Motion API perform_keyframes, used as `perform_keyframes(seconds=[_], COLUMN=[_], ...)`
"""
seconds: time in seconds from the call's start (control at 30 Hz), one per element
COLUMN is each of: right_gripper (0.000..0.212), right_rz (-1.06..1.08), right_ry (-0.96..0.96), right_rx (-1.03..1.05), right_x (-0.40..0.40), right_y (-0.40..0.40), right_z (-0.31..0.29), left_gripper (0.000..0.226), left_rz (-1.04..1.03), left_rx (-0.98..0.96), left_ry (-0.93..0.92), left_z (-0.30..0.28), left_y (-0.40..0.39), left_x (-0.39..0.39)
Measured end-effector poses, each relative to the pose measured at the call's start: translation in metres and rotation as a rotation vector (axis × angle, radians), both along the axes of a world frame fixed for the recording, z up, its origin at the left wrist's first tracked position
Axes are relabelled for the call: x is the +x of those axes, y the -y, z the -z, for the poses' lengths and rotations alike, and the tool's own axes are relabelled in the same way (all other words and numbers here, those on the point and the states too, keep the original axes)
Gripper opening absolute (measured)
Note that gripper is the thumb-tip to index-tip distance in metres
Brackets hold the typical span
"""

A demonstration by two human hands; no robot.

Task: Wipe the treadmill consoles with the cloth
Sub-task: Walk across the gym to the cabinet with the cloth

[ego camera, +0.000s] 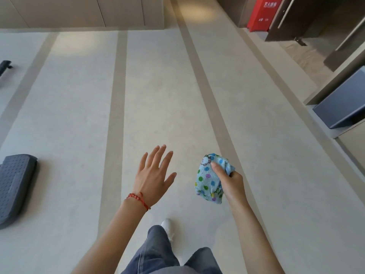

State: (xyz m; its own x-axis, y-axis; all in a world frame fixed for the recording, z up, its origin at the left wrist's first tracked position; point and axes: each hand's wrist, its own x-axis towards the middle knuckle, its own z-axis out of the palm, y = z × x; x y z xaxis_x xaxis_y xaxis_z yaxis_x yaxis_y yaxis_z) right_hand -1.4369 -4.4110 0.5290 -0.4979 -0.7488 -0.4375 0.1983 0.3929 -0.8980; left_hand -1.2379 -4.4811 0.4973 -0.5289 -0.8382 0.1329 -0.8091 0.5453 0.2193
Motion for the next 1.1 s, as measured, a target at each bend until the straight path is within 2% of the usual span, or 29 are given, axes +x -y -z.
perform_keyframes(seconds=[0.23, 0.37, 0.47, 0.8, 1.1], right_gripper=[0.017, 0.005, 0.009, 0.008, 0.007], right_rz=[0.080, 0.117, 0.148, 0.268, 0.570], right_ry=[-0.004, 0.005, 0.001, -0.017, 0.018], right_rx=[0.005, -0.006, -0.023, -0.032, -0.016], right_x=[-0.023, -0.050, -0.077, -0.201, -0.298], right_y=[0.091, 0.138, 0.174, 0.277, 0.296], right_z=[0.000, 0.003, 0.007, 0.001, 0.003], left_gripper=[0.058, 0.058, 0.058, 0.059, 0.058], left_rz=[0.101, 0.147, 0.175, 0.327, 0.643], left_rx=[0.008, 0.020, 0.016, -0.023, -0.029], left_ry=[0.019, 0.028, 0.029, 0.056, 0.055], left_z=[-0.002, 0.004, 0.008, -0.004, -0.003], left_y=[0.109, 0.162, 0.204, 0.330, 0.391], left_x=[-0.031, -0.061, -0.091, -0.233, -0.382])
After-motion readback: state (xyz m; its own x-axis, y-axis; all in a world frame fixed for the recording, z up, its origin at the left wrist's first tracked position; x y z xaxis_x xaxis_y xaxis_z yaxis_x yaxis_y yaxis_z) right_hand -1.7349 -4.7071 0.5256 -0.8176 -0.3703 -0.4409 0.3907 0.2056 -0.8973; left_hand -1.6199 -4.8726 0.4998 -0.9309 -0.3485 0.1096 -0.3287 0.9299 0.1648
